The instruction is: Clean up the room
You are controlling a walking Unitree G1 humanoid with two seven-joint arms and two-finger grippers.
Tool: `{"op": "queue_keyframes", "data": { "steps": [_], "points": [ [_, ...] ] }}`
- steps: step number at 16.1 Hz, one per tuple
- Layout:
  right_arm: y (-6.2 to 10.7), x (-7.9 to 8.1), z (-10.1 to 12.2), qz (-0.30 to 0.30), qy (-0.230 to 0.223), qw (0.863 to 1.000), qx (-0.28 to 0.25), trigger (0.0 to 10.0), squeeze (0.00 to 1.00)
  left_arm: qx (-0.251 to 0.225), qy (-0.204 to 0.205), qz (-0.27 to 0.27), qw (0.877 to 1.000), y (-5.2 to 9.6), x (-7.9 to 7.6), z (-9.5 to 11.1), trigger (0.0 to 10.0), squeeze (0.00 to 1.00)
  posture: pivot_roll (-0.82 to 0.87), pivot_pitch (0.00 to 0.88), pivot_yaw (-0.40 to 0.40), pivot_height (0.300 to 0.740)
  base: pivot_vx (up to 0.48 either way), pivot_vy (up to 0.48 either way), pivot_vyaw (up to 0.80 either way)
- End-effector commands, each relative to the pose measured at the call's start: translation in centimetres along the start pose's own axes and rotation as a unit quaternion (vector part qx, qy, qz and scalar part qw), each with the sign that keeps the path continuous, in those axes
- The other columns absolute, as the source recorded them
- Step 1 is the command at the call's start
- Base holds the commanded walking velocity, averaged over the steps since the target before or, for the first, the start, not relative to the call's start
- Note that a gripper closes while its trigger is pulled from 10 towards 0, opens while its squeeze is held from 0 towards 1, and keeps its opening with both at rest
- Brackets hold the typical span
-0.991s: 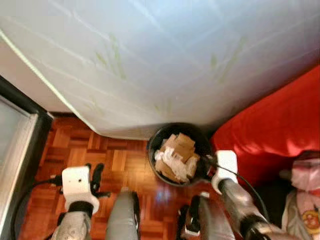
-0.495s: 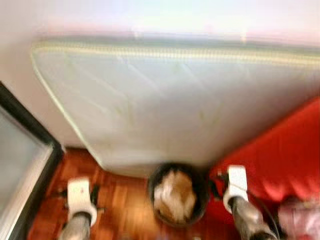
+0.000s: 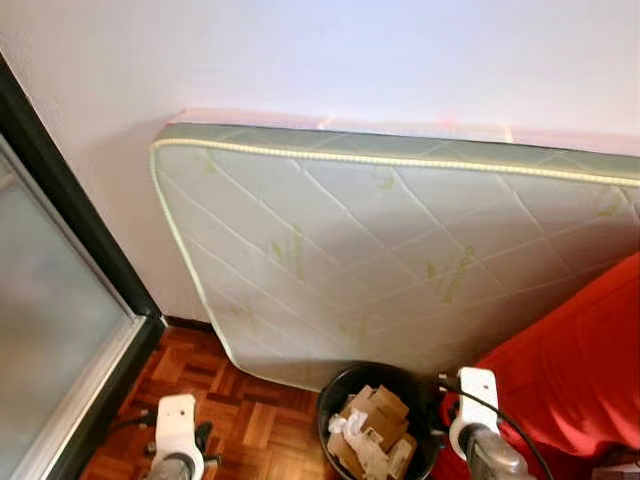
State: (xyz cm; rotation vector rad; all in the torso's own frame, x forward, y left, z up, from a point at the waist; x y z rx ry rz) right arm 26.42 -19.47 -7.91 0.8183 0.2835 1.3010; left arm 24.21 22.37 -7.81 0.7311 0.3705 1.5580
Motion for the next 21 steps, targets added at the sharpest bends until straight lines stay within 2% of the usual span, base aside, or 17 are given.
{"op": "queue_keyframes", "data": {
  "steps": [1,5,7,11,13,16,21],
  "points": [
    [0.4,-0.9,-1.5,-0.015,0.001,1.0,0.027,10.0,0.0,0.017,-0.011,-0.006,1.0,0.0,-0.3,-0.8,10.0,0.0,0.11,0.0,0.017,0.732,0.0,0.0,0.0],
    [1.0,-2.4,-3.2,-0.026,0.013,0.998,0.056,10.0,0.0,0.047,-0.003,-0.013,0.999,0.1,-1.9,-1.9,10.0,0.0,0.08,0.0,-0.026,0.732,0.0,0.0,0.0],
    [1.0,-2.7,-2.9,-0.023,0.027,0.998,0.058,10.0,0.0,0.048,0.007,-0.014,0.999,0.0,-2.5,-1.7,10.0,0.0,0.07,0.0,-0.044,0.732,0.0,0.0,0.0],
    [1.2,-4.1,-2.1,-0.035,0.021,0.998,0.051,10.0,0.0,0.058,0.011,-0.022,0.998,0.2,-4.1,-2.2,10.0,0.0,0.04,0.0,-0.055,0.732,0.0,0.0,0.0],
    [1.4,-4.6,-2.3,-0.03,0.037,0.997,0.061,10.0,0.0,0.067,0.014,-0.021,0.997,0.5,-4.1,-3.0,10.0,0.0,0.04,0.0,-0.06,0.732,0.0,0.0,0.0],
    [1.7,-5.3,-2.7,-0.038,0.031,0.997,0.063,10.0,0.0,0.078,0.011,-0.017,0.997,0.9,-3.8,-4.1,10.0,0.0,0.04,0.0,-0.053,0.732,0.0,0.0,0.0],
    [1.6,-4.6,-3.1,-0.032,0.025,0.997,0.064,10.0,0.0,0.081,-0.002,-0.02,0.997,1.3,-3.4,-4.8,10.0,0.0,0.05,0.0,-0.031,0.732,0.0,0.0,0.0]
  ]
}}
Point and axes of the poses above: a point about 5 cm out from each wrist's last joint towards the gripper, its own y axis pointing back from the gripper into the wrist, its own z axis along the axis of the wrist's last joint, x = y × z, the point moved 4 cm from there along -y, pointing out of the wrist towards the gripper, and after that the axes turned 15 degrees about -y, right-handed, at the moved point
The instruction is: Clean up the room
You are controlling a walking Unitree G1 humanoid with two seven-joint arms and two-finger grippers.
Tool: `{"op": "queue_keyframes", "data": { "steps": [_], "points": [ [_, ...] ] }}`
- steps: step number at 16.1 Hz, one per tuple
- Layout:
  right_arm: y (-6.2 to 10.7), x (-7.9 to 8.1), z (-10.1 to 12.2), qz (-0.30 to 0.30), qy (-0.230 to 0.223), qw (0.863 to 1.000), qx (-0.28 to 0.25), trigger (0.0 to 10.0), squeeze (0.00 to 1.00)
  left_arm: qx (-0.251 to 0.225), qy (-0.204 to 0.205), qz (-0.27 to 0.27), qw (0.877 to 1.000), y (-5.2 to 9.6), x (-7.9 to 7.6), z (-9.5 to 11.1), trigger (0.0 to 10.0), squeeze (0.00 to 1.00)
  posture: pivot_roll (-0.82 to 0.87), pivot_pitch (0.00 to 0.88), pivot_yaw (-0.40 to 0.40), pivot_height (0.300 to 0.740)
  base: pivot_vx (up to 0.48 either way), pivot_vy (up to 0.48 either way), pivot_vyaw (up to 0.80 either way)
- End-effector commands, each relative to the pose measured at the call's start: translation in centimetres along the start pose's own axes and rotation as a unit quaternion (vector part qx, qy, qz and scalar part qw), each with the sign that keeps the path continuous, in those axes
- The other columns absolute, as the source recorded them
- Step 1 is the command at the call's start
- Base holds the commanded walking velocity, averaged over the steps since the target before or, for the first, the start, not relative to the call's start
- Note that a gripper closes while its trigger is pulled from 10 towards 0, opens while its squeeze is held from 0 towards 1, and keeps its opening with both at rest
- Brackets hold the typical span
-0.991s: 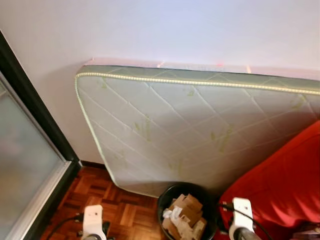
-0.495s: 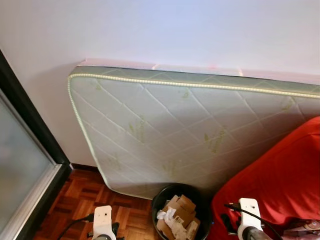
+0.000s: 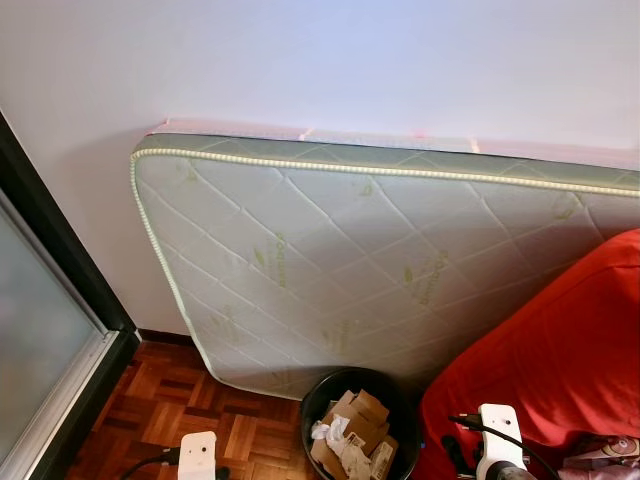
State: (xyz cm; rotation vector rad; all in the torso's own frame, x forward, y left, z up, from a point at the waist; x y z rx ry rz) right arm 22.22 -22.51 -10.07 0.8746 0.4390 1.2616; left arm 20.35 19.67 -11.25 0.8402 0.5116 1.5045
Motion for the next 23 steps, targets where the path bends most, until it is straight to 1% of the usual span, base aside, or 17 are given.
{"op": "queue_keyframes", "data": {
  "steps": [1,6,13,23],
  "points": [
    [0.0,-0.1,-0.2,-0.002,-0.005,1.0,0.0,10.0,0.0,0.0,-0.003,0.002,1.0,0.1,0.3,-0.3,10.0,0.0,0.05,0.0,-0.03,0.732,0.0,0.0,0.0],
    [0.1,-0.1,-0.7,-0.002,-0.006,1.0,0.002,10.0,0.0,0.004,-0.007,-0.003,1.0,0.3,0.2,-0.9,10.0,0.0,0.04,0.0,-0.023,0.732,0.0,0.0,0.0],
    [0.3,-0.2,-1.3,-0.004,-0.008,1.0,0.006,10.0,0.0,0.002,-0.009,-0.005,1.0,0.4,0.2,-1.0,10.0,0.0,0.05,0.0,-0.015,0.732,0.0,0.0,0.0],
    [0.3,-0.2,-1.4,-0.003,-0.012,1.0,0.006,10.0,0.0,0.003,-0.008,-0.004,1.0,0.4,0.3,-1.2,10.0,0.0,0.06,0.0,-0.023,0.732,-0.273,0.0,0.0]
  ]
}}
Point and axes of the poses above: a point about 5 cm out from each wrist's last joint towards the gripper, its own y axis pointing back from the gripper into the wrist, its own z axis along the axis of the wrist's last joint, x = y × z, the point moved 4 cm from there along -y, pointing out of the wrist towards the gripper, and after that the axes turned 15 degrees about -y, right-handed, at the moved point
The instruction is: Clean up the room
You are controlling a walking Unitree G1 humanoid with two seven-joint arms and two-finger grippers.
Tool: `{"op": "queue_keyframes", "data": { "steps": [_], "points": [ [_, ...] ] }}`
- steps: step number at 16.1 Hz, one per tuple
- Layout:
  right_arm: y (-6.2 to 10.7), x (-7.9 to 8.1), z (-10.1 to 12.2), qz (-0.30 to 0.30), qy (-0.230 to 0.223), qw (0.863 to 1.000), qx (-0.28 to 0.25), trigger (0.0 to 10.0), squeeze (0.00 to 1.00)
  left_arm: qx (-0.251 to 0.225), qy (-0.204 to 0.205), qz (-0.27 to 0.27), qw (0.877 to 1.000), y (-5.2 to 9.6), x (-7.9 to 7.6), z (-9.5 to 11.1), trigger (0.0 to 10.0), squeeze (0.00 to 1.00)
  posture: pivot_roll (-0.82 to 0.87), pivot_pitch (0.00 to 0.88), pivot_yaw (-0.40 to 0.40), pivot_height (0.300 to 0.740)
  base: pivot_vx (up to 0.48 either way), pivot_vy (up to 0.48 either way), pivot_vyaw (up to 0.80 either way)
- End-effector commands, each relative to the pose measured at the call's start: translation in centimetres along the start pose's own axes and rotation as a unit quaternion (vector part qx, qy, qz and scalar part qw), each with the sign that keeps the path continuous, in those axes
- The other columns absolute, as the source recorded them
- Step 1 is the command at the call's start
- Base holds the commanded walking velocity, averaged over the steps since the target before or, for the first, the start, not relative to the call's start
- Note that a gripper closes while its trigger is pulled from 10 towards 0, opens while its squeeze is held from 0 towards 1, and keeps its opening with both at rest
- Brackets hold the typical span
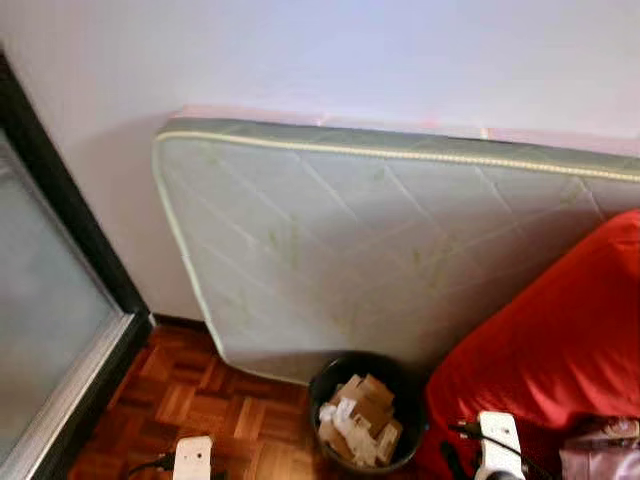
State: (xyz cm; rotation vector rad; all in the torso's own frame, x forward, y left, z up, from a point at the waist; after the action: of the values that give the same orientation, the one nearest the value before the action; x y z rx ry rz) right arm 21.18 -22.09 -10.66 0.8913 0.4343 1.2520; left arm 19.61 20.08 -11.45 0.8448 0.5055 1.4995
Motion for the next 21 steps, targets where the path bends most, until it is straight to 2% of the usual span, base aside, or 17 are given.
{"op": "queue_keyframes", "data": {
  "steps": [1,12,21],
  "points": [
    [0.08,-0.24,-0.14,-0.003,-0.005,1.0,0.0,10.0,0.0,0.003,-0.003,-0.002,1.0,0.11,-0.1,-0.38,10.0,0.0,0.06,0.0,-0.026,0.732,-0.292,0.0,0.0],
    [0.12,-0.39,-0.18,-0.002,0.0,1.0,0.001,10.0,0.0,0.005,0.003,-0.002,1.0,0.13,-0.32,-0.43,10.0,0.0,0.06,0.0,-0.038,0.732,-0.292,0.0,0.0],
    [0.16,-0.4,-0.33,0.002,0.005,1.0,0.005,10.0,0.0,0.005,0.0,-0.002,1.0,0.12,-0.4,-0.4,10.0,0.0,0.06,0.0,-0.039,0.732,0.0,0.0,0.0]
  ]
}}
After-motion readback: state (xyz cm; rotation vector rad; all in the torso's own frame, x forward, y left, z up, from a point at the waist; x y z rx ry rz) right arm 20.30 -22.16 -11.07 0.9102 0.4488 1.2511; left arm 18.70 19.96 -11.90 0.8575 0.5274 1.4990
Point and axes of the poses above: a point about 5 cm out from each wrist's last joint towards the gripper, its own y axis pointing back from the gripper into the wrist, its own z axis along the axis of the wrist's last joint, x = y × z, the point moved 4 cm from there along -y, pointing out of the wrist towards the gripper, and after that the axes turned 15 degrees about -y, right-handed, at the moved point
